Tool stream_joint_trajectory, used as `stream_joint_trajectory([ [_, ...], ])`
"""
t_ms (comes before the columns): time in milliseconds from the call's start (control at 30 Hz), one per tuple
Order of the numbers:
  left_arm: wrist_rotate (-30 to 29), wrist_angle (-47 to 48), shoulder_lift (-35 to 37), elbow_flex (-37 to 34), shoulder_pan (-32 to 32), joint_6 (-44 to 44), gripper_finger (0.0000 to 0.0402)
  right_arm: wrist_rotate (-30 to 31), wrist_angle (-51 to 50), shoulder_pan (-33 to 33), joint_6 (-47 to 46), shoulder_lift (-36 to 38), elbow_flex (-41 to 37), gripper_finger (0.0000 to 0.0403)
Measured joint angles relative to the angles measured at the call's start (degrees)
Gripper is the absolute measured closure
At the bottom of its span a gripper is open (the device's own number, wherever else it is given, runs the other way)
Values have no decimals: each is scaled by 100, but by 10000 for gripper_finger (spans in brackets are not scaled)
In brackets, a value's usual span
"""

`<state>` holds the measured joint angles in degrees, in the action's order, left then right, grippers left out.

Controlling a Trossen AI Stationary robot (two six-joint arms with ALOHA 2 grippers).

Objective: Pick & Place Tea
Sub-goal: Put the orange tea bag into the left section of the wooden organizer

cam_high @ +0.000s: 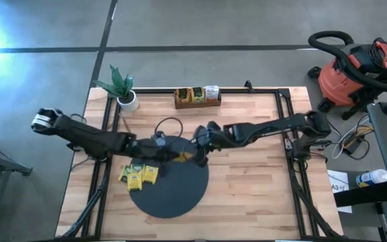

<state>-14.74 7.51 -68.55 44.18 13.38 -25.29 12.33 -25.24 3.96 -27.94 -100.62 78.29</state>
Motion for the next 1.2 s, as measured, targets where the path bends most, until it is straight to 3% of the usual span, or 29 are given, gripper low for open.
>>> stream_joint_trajectory([
  [233,-2715,2662,-168,1681,1102,3855,401,-306,-129,-487,107,368,-59,360],
  [367,-3409,3363,-615,2167,1375,5928,401,-795,-66,-779,181,494,-78,360],
  [433,-3418,3314,-744,2264,1375,6782,401,-1360,73,-931,361,503,-78,360],
  [633,-2962,2956,-851,2192,1392,9307,401,-3885,527,-1395,1145,501,-71,360],
  [867,-2626,2418,-1034,2218,1370,9883,401,-4298,453,-1877,1300,522,-62,360],
  [1033,-1997,1440,-1324,2216,1376,10535,401,-5399,464,-2182,1263,501,58,347],
  [1200,-1822,571,-1608,2216,1282,11238,401,-6194,399,-2183,1153,490,64,313],
])
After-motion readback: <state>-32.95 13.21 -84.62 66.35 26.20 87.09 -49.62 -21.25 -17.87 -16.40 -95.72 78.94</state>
